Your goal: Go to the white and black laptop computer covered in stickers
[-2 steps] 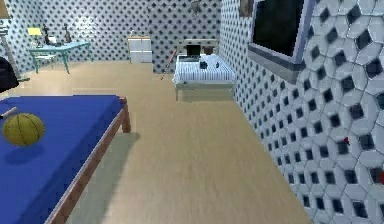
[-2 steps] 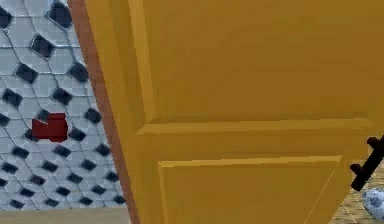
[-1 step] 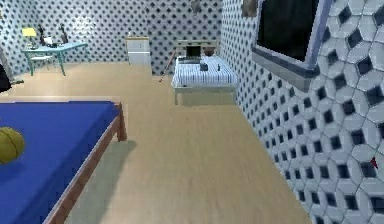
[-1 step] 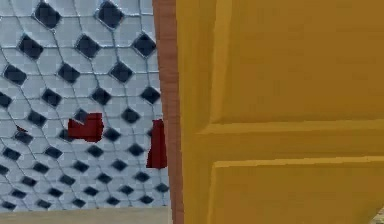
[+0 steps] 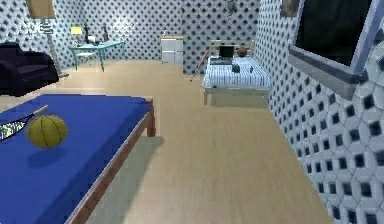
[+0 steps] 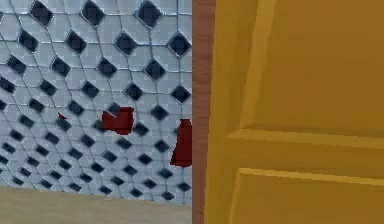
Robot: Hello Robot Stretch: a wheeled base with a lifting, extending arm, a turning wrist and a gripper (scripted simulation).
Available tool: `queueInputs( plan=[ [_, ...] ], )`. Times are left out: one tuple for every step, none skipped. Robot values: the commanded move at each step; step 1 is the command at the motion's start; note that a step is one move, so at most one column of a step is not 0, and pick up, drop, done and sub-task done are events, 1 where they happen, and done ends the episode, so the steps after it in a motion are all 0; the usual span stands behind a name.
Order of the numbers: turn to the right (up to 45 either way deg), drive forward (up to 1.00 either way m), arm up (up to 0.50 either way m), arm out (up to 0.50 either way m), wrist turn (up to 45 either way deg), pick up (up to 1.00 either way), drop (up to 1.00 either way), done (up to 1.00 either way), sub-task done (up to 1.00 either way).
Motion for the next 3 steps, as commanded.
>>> queueInputs(
  plan=[
    [0.0,1.0,0.0,0.0,0.0,0.0,0.0,0.0,0.0],
    [-3.0,0.0,0.0,0.0,0.0,0.0,0.0,0.0,0.0],
    [0.0,1.0,0.0,0.0,0.0,0.0,0.0,0.0,0.0]
  ],
)
